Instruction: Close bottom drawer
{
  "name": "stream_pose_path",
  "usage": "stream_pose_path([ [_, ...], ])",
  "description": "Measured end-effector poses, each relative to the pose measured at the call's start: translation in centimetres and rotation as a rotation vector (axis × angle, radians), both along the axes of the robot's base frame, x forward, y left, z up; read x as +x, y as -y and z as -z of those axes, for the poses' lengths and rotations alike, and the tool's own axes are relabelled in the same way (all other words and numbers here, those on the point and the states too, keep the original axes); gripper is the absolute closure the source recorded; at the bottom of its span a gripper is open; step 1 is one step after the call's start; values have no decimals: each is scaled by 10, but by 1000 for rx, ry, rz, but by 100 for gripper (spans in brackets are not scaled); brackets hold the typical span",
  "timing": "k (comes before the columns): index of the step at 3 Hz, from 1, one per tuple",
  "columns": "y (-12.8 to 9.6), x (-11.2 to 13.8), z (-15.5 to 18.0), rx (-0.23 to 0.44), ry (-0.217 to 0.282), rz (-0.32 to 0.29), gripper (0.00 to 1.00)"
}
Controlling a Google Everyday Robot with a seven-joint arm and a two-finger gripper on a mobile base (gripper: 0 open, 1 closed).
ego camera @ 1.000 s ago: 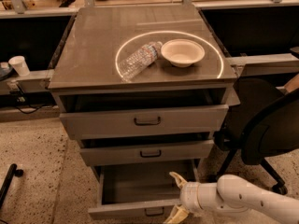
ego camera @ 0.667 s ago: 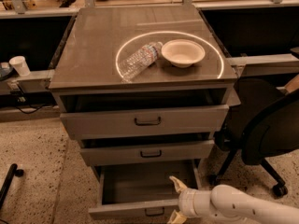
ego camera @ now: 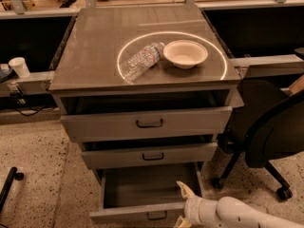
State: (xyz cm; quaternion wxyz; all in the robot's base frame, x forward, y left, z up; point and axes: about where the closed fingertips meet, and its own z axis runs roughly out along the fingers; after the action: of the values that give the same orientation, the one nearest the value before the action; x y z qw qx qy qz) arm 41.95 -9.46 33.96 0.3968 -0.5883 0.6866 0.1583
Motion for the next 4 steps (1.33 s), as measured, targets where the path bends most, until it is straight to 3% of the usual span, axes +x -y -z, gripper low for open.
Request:
stream_pose_path([
  [1,4,5,22,-16,-15,-42,0],
  [2,12,10,53,-32,-13,-93,19],
  [4,28,9,92,-57,-11,-156,65],
])
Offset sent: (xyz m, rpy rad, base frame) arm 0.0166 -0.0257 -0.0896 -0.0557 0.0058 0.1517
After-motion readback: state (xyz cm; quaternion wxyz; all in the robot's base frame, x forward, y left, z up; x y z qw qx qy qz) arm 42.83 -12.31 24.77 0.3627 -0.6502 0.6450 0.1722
